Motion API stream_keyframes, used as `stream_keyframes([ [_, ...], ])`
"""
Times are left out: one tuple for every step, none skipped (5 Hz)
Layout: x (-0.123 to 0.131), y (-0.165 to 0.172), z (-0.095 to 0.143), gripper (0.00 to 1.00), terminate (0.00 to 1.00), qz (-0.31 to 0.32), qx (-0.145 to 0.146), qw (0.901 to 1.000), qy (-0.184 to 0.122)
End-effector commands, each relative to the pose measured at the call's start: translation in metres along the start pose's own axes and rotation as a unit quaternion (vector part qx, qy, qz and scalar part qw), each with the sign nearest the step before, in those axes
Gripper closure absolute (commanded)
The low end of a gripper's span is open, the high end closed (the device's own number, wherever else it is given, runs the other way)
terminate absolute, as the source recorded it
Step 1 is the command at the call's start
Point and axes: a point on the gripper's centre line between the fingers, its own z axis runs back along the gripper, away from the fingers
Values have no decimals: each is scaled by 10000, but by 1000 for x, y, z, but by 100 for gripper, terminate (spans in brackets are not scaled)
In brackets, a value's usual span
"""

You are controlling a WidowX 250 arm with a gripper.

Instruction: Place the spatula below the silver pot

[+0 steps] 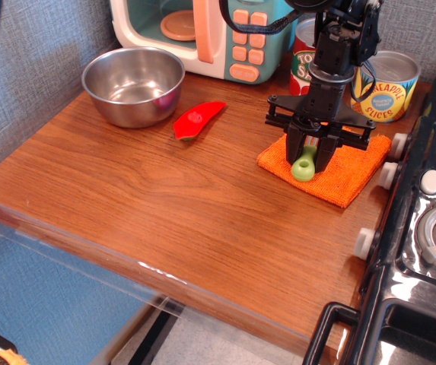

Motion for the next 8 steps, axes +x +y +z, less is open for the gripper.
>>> stream_keyframes([
  [-13,56,100,100,0,-11,-232,9942,-1054],
  [-48,105,101,100,0,-642,56,9924,-1048],
  [-84,151,101,100,0,-803,374,9921,-886],
  [-110,190,89,100,0,-495,385,9950,-778],
  [-121,220,69,100,0,170,537,9973,-476],
  [-119,239,49,100,0,360,480,9979,-256],
  [-111,249,29,100,0,-50,265,9992,-311],
  [-103,251,15,100,0,-469,190,9983,-280],
])
